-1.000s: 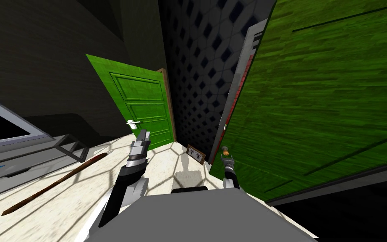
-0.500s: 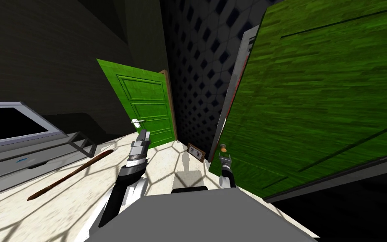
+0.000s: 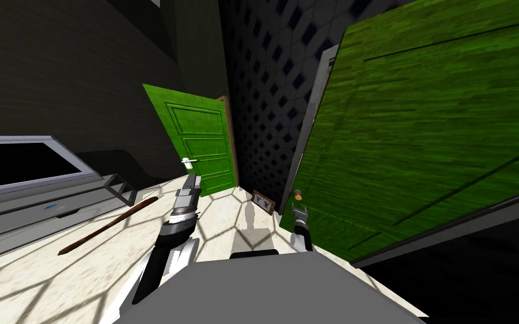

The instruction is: Pull the door open

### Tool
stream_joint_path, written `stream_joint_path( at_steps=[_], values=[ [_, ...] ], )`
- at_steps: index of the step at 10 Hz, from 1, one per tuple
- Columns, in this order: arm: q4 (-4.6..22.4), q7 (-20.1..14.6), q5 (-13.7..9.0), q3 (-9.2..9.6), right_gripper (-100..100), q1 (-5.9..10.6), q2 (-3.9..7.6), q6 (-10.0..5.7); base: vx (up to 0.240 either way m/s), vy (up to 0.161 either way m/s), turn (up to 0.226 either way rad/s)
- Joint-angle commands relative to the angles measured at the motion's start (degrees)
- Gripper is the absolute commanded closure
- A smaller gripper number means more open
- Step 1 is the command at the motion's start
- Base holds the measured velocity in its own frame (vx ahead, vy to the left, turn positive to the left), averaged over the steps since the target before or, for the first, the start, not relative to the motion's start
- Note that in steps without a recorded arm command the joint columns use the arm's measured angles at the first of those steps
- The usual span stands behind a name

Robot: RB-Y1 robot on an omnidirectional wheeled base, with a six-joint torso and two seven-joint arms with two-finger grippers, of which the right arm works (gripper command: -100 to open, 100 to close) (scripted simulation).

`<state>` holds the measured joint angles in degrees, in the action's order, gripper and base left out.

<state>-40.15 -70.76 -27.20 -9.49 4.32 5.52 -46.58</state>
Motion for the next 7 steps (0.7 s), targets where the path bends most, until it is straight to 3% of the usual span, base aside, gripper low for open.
stream_joint_path(
  at_steps=[1, 3, 4, 5, 7],
  values=[
    [-0.83, -2.09, -0.84, 0.13, -100, -0.04, -0.86, 0.17, -0.114, -0.014, 0.03],
    [-1.07, -2.07, -0.89, 0.14, -100, -0.14, -0.96, 0.29, -0.072, -0.002, 0.015],
    [-0.56, -4.3, -1.17, -0.05, -100, -0.88, 0.92, 0.1, 0.093, -0.005, 0.107],
    [-0.42, -4.88, -1.24, -0.11, -100, -1.1, 1.48, 0.06, 0.187, -0.017, 0.082],
    [0.2, -7.46, -1.55, -0.37, -100, -2.08, 3.93, -0.14, 0.212, -0.016, 0.084]
  ],
)
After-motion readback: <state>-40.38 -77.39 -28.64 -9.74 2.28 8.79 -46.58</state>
